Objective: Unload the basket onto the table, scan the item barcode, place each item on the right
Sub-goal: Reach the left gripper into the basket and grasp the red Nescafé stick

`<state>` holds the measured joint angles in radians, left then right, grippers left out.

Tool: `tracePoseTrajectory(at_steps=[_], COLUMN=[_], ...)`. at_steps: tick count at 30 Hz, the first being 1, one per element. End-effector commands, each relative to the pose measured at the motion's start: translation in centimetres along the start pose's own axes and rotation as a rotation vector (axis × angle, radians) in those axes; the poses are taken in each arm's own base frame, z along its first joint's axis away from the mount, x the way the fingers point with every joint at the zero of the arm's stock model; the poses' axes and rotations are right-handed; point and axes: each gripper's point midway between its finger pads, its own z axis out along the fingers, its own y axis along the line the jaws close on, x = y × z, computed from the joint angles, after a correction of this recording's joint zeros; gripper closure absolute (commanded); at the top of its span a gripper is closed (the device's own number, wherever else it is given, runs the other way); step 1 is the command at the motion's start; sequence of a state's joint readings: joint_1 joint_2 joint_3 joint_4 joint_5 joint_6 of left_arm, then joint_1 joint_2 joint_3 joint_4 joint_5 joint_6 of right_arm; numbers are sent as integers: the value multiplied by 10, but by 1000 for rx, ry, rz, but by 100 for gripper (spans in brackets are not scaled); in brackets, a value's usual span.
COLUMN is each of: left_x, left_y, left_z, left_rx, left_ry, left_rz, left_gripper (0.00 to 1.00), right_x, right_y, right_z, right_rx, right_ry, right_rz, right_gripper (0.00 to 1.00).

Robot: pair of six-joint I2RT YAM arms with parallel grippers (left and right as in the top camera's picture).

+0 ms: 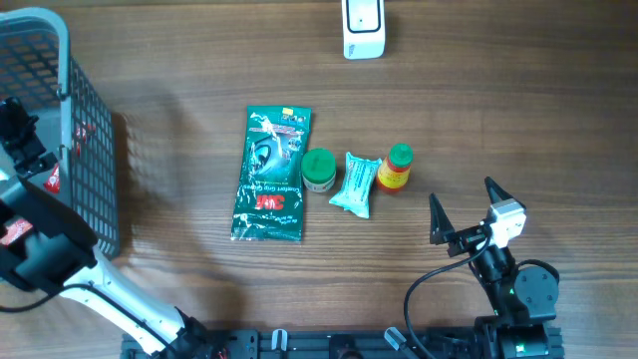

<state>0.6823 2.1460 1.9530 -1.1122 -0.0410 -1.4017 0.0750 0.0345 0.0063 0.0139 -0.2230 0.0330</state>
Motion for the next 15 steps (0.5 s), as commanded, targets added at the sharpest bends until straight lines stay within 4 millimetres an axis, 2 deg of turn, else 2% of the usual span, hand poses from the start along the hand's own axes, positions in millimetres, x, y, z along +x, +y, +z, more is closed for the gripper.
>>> tracePoseTrajectory(at_steps=[1,5,7,8,9,11,12,14,15], left_x=[15,20,22,22,20,16,17,14,12], left_y=[16,38,49,53,57,62,65,69,68], left_z=[46,76,85,88,90,89,88,82,72], left_rx=[-109,-220,-268,-288,-303,-327,-339,-355,-347], left_ry=[24,36,38,37,29,5,5,7,5], left_rz=[-21,-17,-14,-13,-11,-1,0,-5,-9], left_gripper=[2,1,5,11,25,90,96,96,96], right_x=[-1,-1,-1,-1,-1,-1,-1,-1,-1], right_y=[-2,-2,-2,-2,-2,-2,-2,-2,-2], right_z=[0,0,0,0,0,0,0,0,0], right_rx=[9,9,9,9,9,9,9,9,9], right_ry=[-6,-6,-7,-6,-6,-6,-6,-6,-6], right_rz=[-7,-7,-7,-7,-7,-7,-7,-7,-7], right_gripper=[0,0,0,0,0,0,0,0,0])
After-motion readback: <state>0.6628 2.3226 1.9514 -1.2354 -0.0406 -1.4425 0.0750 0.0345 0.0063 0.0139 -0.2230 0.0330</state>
